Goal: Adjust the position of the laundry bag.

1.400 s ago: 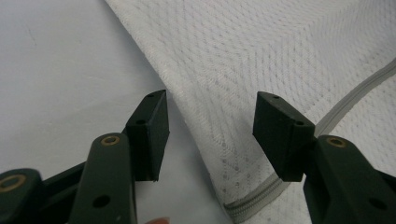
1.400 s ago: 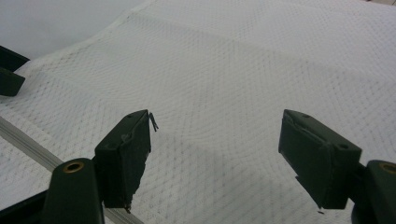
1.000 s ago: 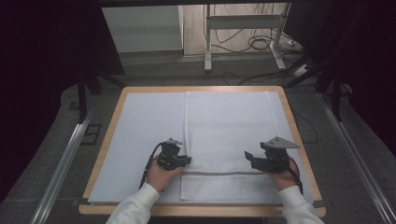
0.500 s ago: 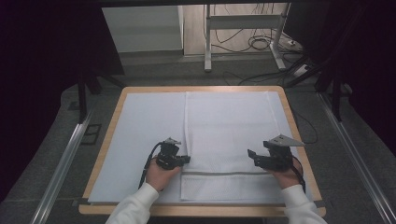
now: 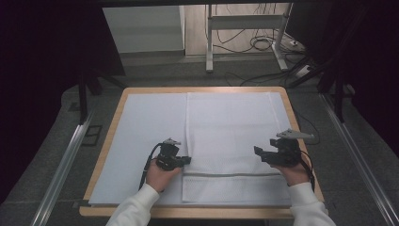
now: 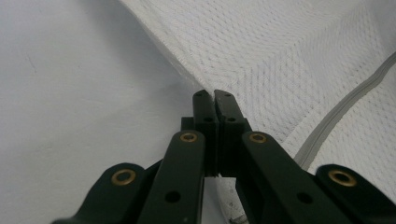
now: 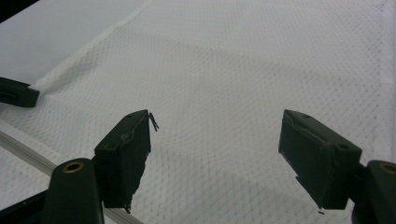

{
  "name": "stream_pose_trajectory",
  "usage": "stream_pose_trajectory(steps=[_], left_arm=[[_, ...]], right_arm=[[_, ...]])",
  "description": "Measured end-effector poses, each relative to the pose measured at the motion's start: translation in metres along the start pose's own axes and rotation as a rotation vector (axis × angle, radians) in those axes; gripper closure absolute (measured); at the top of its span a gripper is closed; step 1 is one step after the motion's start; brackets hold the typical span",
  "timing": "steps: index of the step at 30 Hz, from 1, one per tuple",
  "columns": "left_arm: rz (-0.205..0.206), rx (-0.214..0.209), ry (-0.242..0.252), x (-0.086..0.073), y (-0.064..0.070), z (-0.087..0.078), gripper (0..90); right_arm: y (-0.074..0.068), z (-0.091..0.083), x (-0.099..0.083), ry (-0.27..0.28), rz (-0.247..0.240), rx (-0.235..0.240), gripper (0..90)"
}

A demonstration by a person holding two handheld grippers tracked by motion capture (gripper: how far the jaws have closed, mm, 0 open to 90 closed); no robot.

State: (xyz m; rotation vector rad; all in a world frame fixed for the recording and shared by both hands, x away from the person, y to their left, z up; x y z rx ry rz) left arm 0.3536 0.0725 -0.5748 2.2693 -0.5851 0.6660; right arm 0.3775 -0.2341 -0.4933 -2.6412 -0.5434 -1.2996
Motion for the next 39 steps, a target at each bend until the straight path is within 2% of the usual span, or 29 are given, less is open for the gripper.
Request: stream_pose_trajectory(steps=[4,8,12,13,16,19,22,23,31,39], left_arm=[[0.002,-0.005,0.002,0.000,0.000,0.000,89.7],[-0.002,-0.006,0.011,0.001,0.000,-0.002,89.6],[-0.002,0.000,0.007,0.001,0.000,-0.001,89.6],[-0.002,0.000,0.007,0.001,0.000,-0.001,89.6],[-0.007,0.000,0.006,0.001,-0.001,0.000,89.6],[-0.009,-0.006,0.008,0.001,-0.001,-0.001,89.6],[-0.009,-0.007,0.007,0.001,-0.001,0.000,89.6],[-0.009,-0.007,0.007,0.000,-0.001,0.000,89.6],[-0.011,-0.008,0.012,0.001,-0.001,-0.001,89.6],[-0.010,-0.007,0.014,0.001,0.000,-0.001,89.6]], right_arm=[[0.003,-0.001,0.006,-0.047,-0.014,-0.010,24.6],[0.014,-0.001,0.005,-0.082,-0.020,-0.037,24.6],[0.032,-0.002,-0.002,-0.118,0.002,-0.054,24.7],[0.032,-0.002,-0.002,-0.118,0.002,-0.054,24.7],[0.050,0.003,-0.013,-0.150,0.010,-0.097,27.5],[0.063,0.007,-0.020,-0.181,0.028,-0.107,30.2],[0.069,0.008,-0.022,-0.191,0.044,-0.111,31.6],[0.075,0.009,-0.025,-0.197,0.048,-0.115,32.6],[0.087,0.014,-0.034,-0.228,0.065,-0.130,38.0],[0.096,0.017,-0.041,-0.255,0.098,-0.120,40.0]])
Point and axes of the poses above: each handheld gripper's, and its own axes: z roughly forward along the jaws, x roughly out of its top, y roughly to its right, the point moved 7 cm from there along z, roughly forward along the jaws, and after that the axes turned 11 degrees about -x, right-handed, at the moved point
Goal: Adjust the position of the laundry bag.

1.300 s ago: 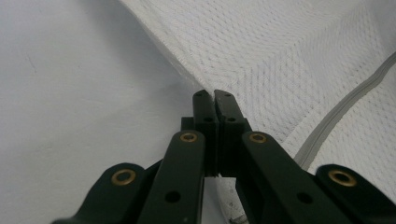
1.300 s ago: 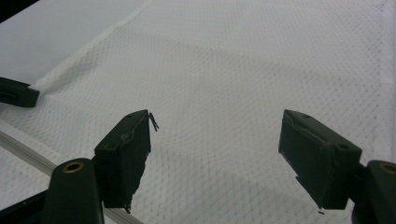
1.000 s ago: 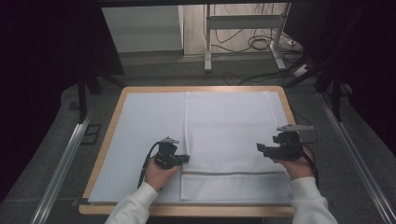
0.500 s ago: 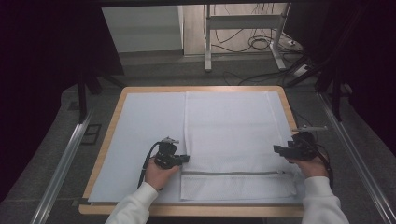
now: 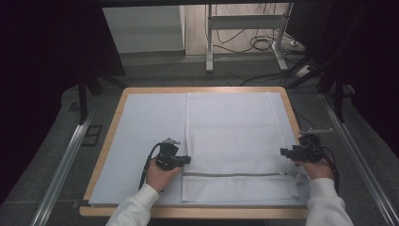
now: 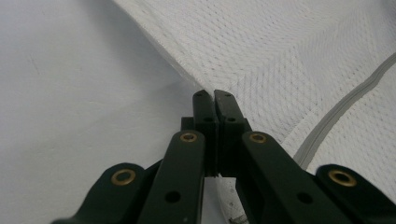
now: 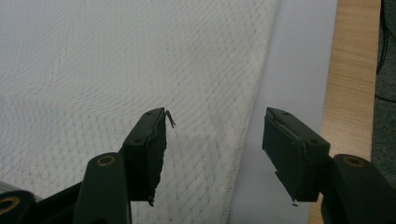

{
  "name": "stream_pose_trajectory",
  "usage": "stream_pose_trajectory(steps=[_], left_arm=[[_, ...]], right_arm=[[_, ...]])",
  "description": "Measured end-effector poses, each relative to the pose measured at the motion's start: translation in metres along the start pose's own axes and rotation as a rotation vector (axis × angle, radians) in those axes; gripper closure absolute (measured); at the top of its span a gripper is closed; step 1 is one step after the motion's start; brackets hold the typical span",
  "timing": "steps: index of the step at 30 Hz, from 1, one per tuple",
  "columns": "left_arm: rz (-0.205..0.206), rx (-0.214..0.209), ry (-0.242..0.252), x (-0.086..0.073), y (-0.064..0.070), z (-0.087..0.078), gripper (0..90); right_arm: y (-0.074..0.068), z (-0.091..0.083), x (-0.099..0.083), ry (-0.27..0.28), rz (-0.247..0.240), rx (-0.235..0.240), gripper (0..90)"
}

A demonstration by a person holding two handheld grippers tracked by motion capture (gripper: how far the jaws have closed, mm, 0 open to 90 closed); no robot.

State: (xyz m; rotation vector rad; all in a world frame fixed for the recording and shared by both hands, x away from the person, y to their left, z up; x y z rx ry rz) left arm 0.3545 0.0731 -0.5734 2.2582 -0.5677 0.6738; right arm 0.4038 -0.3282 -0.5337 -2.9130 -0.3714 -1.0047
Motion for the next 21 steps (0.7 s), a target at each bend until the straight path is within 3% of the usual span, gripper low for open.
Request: stream_pose_trajectory(steps=[9,21], left_arm=[[-0.002,-0.001,-0.001,0.000,0.000,0.001,89.6],[0.003,-0.002,-0.002,0.000,0.000,0.000,89.6]], right_arm=[[0.005,0.008,-0.005,-0.039,0.029,0.019,41.1],[0.002,0.016,-0.010,-0.074,0.008,0.012,45.5]])
Point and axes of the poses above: each handheld gripper's, and its own axes: z roughly forward along the jaws, x roughly out of its top, y roughly to its right, the point moved 7 cm from there along z, roughly forward along the jaws, and after that the axes turned 11 degrees about -x, right-handed, at the moved point
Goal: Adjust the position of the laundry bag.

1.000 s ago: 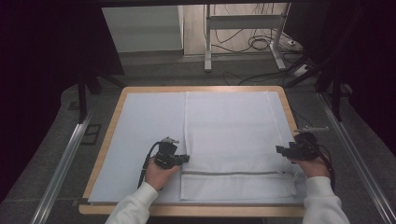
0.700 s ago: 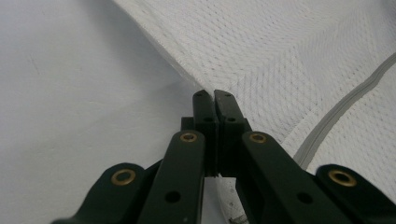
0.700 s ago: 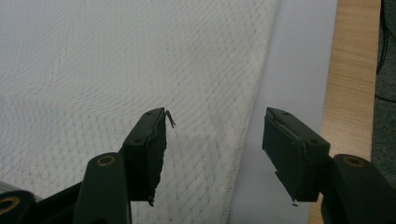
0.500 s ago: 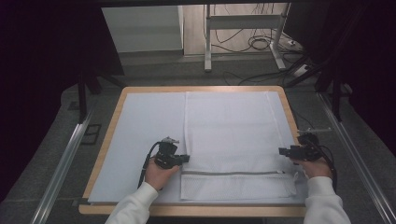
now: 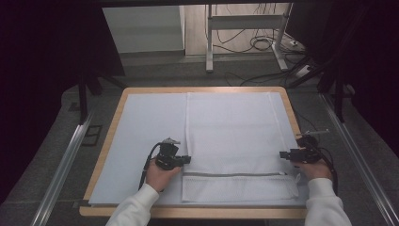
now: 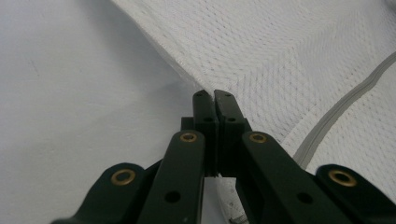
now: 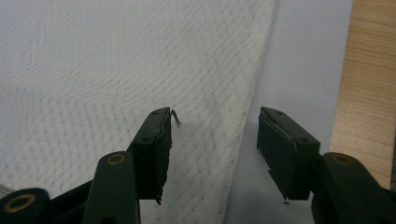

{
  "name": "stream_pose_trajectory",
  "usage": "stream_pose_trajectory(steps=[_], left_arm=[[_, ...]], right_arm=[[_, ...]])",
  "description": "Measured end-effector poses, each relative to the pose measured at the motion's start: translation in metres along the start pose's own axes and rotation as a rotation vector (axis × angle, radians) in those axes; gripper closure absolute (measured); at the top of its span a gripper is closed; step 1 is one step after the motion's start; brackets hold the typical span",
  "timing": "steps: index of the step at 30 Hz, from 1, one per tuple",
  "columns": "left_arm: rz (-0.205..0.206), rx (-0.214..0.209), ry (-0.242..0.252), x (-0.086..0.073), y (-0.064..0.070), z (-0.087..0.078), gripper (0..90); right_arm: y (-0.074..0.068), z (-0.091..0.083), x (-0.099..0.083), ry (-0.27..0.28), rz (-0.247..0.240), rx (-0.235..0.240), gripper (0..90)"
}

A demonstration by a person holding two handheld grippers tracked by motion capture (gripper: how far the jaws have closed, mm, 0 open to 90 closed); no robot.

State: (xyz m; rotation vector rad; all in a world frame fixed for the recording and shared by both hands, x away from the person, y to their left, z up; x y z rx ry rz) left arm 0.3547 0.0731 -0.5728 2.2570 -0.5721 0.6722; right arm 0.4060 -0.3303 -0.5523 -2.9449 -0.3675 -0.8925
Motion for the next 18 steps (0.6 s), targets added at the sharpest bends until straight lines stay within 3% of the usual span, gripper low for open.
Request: stream_pose_trajectory(steps=[4,18], left_arm=[[0.001,0.000,0.001,0.0001,0.0003,-0.0003,89.5],[-0.001,-0.004,0.002,0.0003,0.0001,-0.0007,89.5]], right_arm=[[0.0015,0.0024,-0.0004,0.005,-0.004,-0.022,49.1],[-0.0004,0.0047,-0.0018,0.006,-0.020,-0.022,58.6]])
Point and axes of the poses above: each handheld gripper's, and its own axes: z roughly forward along the jaws, x roughly out of its top, y roughly to its right, the point moved 7 cm from there along z, roughly forward along the jaws, and after that the axes turned 11 degrees about -x, right-handed, at the moved point
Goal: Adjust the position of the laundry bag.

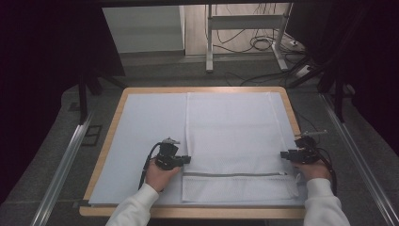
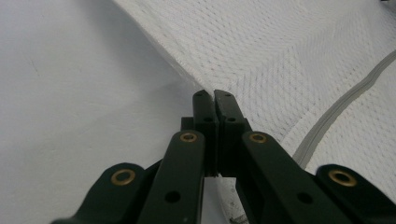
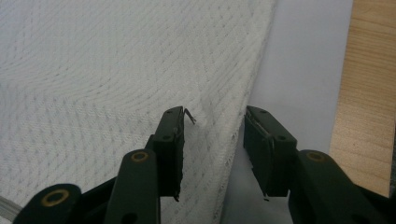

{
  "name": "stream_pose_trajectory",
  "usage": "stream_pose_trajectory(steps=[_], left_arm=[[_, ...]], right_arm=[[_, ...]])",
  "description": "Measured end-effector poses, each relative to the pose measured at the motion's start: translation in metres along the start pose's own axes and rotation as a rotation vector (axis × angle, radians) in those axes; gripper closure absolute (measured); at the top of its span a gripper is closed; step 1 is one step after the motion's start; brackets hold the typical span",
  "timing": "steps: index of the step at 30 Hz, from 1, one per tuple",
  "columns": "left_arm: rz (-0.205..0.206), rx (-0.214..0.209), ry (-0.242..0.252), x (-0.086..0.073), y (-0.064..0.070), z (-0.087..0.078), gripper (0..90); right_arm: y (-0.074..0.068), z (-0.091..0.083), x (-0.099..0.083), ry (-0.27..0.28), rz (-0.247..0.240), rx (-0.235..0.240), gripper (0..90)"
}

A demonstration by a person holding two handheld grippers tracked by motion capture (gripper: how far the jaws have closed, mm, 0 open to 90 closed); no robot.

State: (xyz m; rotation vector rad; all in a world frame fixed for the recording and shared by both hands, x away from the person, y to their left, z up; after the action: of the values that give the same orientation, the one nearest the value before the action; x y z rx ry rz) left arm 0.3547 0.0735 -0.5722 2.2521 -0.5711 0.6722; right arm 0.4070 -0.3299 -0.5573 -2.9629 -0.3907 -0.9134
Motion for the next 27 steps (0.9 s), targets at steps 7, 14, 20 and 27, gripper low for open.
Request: stream_pose_trajectory(steps=[7,14,20,27], left_arm=[[0.002,-0.001,-0.004,-0.0002,-0.0003,0.0001,89.5],[0.000,0.001,0.001,0.0002,0.0003,-0.0002,89.6],[0.002,0.000,0.000,0.0003,-0.0003,-0.0007,89.6],[0.004,0.001,0.001,0.0005,-0.0008,-0.0017,89.6]], right_arm=[[0.0008,-0.0002,-0.0004,-0.002,-0.003,0.000,65.5],[-0.0033,-0.0014,-0.0003,-0.005,-0.024,0.015,79.3],[-0.0046,-0.0018,-0.0003,-0.004,-0.030,0.022,84.3],[-0.0035,-0.0016,-0.0001,0.002,-0.015,0.029,86.3]])
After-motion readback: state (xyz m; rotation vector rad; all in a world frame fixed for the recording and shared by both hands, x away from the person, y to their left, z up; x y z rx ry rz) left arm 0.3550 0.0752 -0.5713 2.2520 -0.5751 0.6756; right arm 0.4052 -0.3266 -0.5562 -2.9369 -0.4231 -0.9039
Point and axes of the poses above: each handheld gripper's, and its own axes: z roughly forward along the jaws, x roughly out of its top, y roughly to its right, the point moved 7 cm from there along z, roughly forward along the jaws, and after that the axes turned 11 degrees about -x, right-handed, at the moved point
